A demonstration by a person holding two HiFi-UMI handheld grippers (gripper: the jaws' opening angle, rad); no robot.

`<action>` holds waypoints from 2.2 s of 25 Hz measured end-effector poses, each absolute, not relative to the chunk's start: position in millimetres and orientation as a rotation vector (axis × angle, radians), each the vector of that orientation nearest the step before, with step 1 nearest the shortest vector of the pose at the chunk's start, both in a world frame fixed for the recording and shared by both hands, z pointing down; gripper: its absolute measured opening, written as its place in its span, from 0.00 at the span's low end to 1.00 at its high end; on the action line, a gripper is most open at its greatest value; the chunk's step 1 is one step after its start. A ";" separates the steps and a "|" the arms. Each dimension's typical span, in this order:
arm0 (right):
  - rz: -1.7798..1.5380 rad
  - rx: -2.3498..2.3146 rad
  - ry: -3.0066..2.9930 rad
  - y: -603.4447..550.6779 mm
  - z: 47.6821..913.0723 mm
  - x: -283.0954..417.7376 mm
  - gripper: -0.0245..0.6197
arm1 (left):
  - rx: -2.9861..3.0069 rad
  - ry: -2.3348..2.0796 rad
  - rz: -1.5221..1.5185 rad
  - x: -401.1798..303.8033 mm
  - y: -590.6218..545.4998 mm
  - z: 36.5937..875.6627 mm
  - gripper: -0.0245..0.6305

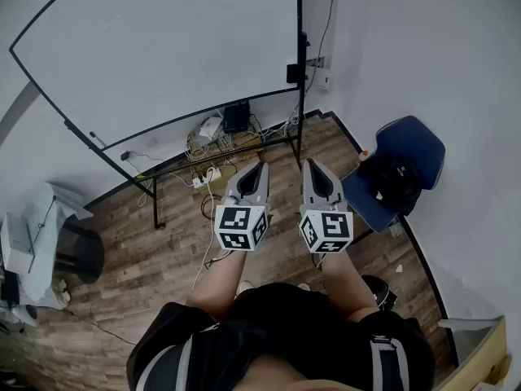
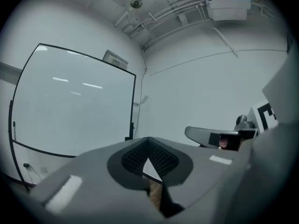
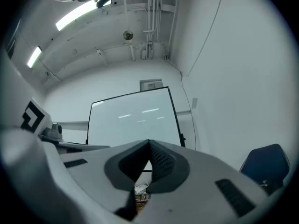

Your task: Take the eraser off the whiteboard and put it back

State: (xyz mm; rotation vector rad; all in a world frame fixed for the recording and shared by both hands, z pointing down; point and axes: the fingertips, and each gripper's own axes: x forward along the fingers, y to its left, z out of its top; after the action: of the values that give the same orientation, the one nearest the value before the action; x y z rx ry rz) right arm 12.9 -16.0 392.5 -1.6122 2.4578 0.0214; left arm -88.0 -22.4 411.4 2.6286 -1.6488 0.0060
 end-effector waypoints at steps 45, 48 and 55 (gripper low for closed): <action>0.021 -1.557 2.513 -17.5 400.6 124.1 0.05 | 2.621 -1.661 -0.079 24.2 -22.2 407.8 0.05; 0.025 -1.540 2.519 -28.2 399.3 119.9 0.05 | 2.619 -1.666 -0.080 23.9 -32.4 410.4 0.05; -0.008 -1.537 2.500 -66.2 401.4 119.1 0.05 | 2.606 -1.689 -0.104 10.3 -70.8 408.1 0.05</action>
State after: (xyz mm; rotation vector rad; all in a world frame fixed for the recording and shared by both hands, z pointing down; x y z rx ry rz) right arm 119.1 -66.2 401.4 -1.5371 2.5005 -0.0077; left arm 10.3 -70.8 408.1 2.6063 -1.6887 -0.1035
